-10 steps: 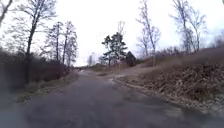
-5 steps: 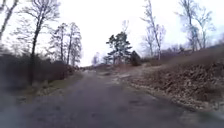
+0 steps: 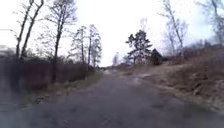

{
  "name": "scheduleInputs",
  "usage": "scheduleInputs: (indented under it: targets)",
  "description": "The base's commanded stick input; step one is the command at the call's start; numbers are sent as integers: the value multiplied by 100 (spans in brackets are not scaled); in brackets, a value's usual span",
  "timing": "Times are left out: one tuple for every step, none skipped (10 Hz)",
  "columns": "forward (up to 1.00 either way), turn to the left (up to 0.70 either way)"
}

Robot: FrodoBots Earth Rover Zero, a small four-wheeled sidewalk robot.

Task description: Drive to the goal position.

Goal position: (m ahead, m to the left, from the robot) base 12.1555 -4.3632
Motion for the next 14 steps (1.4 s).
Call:
scheduleInputs:
  targets:
    - [50, 1]
    - [50, 1]
    - [50, 1]
    - [50, 1]
    - [50, 1]
    - [50, 1]
    - [50, 1]
    - [50, 1]
    - [50, -21]
    - [50, -47]
    - [50, -49]
    - [50, -49]
    - [50, -49]
    - [50, -49]
